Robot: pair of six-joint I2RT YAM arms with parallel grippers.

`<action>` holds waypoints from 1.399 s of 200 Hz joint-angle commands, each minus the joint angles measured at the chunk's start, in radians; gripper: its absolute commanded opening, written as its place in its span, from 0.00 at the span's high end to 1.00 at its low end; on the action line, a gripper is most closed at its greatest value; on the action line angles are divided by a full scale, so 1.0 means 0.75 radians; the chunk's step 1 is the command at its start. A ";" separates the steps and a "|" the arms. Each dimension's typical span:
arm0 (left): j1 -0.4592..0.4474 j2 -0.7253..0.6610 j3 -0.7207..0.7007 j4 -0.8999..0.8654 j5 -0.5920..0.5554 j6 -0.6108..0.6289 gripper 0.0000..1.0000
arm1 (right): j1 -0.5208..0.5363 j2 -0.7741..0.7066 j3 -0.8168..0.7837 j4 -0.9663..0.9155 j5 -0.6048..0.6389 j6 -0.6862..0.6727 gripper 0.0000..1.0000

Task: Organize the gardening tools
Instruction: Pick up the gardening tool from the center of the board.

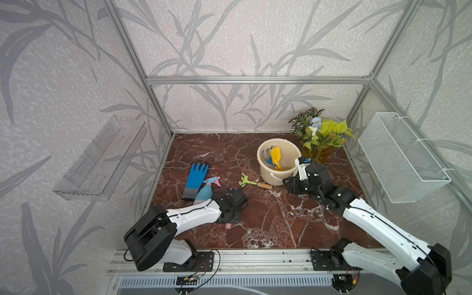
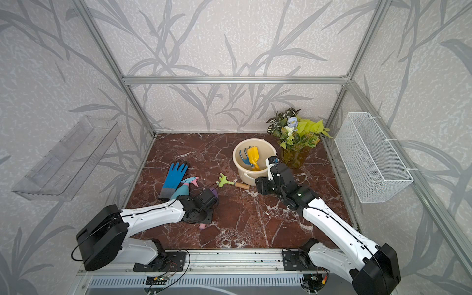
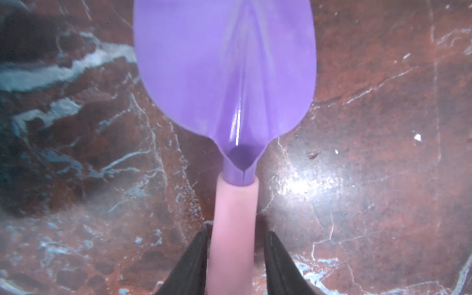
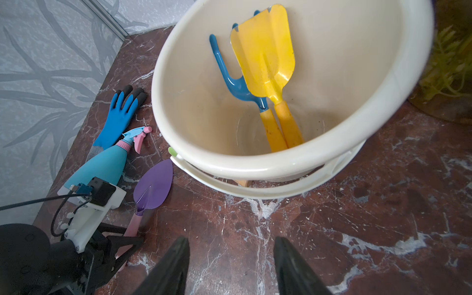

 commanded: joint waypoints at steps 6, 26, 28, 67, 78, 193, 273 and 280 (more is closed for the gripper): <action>-0.021 0.012 0.005 0.003 -0.029 -0.001 0.70 | 0.003 -0.041 -0.030 0.003 0.032 0.016 0.43; -0.026 0.004 0.004 0.038 -0.029 0.021 0.78 | 0.002 -0.048 -0.044 0.010 0.054 0.022 0.43; -0.026 0.004 0.005 0.039 -0.032 0.021 0.80 | 0.002 -0.047 -0.045 0.010 0.056 0.025 0.43; -0.025 -0.054 0.080 0.021 -0.091 0.064 0.96 | 0.003 -0.068 -0.034 0.014 0.064 0.038 0.43; -0.027 -0.082 0.111 0.006 -0.107 0.081 0.98 | 0.002 -0.079 -0.029 0.019 0.063 0.042 0.43; -0.041 -0.395 0.242 0.383 0.059 0.329 1.00 | 0.002 0.007 -0.061 0.468 -0.507 0.211 0.41; -0.042 -0.505 0.156 0.771 0.433 0.357 1.00 | 0.032 0.085 -0.119 0.888 -0.809 0.366 0.38; -0.041 -0.507 0.155 0.785 0.454 0.356 1.00 | 0.038 0.091 -0.108 0.891 -0.817 0.365 0.38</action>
